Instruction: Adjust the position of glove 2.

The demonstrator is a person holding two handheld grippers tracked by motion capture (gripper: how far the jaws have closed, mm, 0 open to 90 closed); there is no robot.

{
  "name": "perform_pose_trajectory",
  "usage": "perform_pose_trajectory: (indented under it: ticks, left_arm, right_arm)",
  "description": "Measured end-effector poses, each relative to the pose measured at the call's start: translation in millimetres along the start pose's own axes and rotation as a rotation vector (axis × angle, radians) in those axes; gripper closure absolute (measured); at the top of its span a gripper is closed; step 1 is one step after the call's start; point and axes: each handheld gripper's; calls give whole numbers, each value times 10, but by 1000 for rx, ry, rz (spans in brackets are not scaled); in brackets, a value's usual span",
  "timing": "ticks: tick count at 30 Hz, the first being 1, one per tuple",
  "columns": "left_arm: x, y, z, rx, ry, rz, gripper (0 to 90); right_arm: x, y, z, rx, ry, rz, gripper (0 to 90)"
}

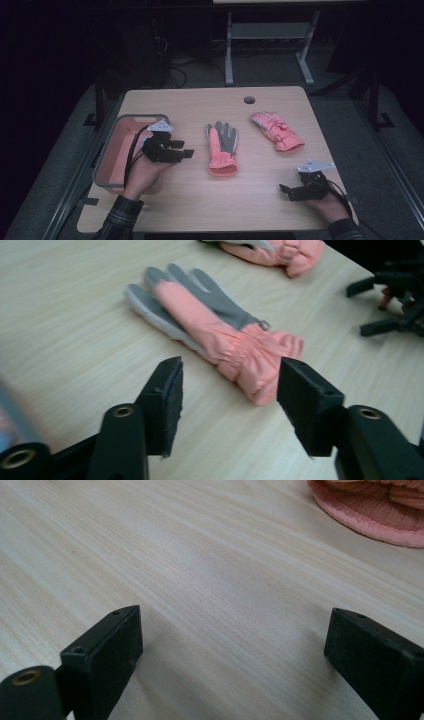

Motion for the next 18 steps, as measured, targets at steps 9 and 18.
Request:
perform_pose_trajectory:
  ticks: [9, 18]
  left_arm:
    - [159, -268, -309, 45, -74, 61, 322]
    - [537, -485, -415, 30, -141, 92, 209]
  right_arm:
    - [-148, -4, 26, -52, 6, 21, 205]
    - [-434, -40, 133, -113, 21, -21, 501]
Point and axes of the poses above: each handheld gripper's, and its own axes: y roughly backward along the jaws, x roughly out of its underside, z roughly to its left, and after that the axes turned 8 degrees about x, right-handed
